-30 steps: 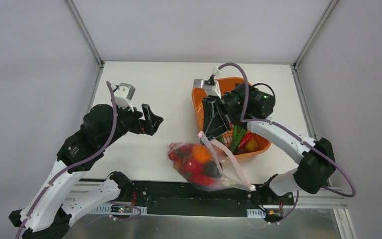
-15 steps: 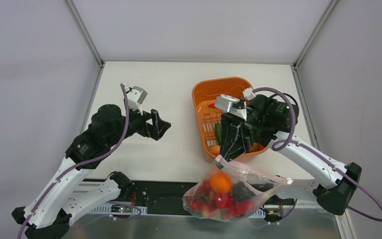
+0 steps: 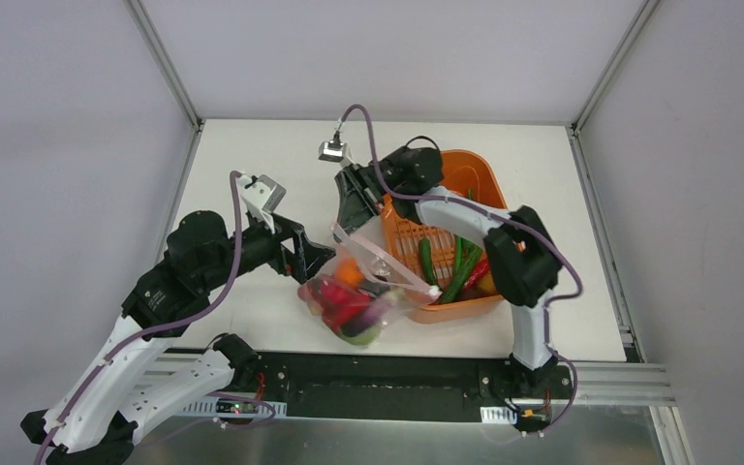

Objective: Place the food in the zip-top bag and seal the zipper
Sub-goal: Adjust the zipper food storage bag at the center of the board.

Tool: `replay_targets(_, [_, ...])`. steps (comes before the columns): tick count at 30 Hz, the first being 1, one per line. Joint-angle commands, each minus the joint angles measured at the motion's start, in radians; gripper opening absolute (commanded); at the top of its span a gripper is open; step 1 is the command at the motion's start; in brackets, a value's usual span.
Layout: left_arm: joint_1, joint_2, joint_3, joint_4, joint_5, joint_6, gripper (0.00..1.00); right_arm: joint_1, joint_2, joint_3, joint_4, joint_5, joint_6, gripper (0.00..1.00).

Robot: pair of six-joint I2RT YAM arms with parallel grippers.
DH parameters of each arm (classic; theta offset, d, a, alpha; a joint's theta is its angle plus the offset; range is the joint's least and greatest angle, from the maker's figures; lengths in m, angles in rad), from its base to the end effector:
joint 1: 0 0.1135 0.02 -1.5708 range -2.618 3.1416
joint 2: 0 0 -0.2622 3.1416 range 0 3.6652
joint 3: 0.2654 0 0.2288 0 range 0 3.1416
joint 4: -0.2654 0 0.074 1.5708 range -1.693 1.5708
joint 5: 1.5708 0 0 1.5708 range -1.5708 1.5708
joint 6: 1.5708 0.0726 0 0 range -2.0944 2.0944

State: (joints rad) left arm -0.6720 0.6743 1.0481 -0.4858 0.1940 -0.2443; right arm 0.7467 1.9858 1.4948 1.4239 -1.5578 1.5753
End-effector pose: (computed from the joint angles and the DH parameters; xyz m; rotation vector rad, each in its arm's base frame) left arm 0.1033 -0.1001 0.3975 0.5192 1.6749 -0.8431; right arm 0.2394 0.3204 0.3625 -1.5696 1.4250 2.1326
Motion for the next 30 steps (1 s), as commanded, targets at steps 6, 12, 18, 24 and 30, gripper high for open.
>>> replay_targets(6, [0.011,-0.021,0.057,-0.068,-0.219,-0.055,0.98,-0.059,0.167,0.294,0.303,-0.102,0.318,0.00])
replay_targets(12, [0.011,0.045,0.119,-0.050,-0.166,-0.226,0.92,-0.071,0.173,0.284,0.303,-0.102,0.331,0.00])
replay_targets(18, [-0.063,0.105,0.134,0.004,-0.154,-0.421,0.88,-0.088,0.175,0.269,0.303,-0.103,0.341,0.00])
replay_targets(24, [-0.243,0.240,0.274,-0.113,-0.398,-0.470,0.89,-0.097,0.171,0.257,0.304,-0.103,0.334,0.00])
replay_targets(30, [-0.302,0.347,0.364,-0.195,-0.508,-0.479,0.89,-0.108,0.170,0.248,0.305,-0.104,0.333,0.00])
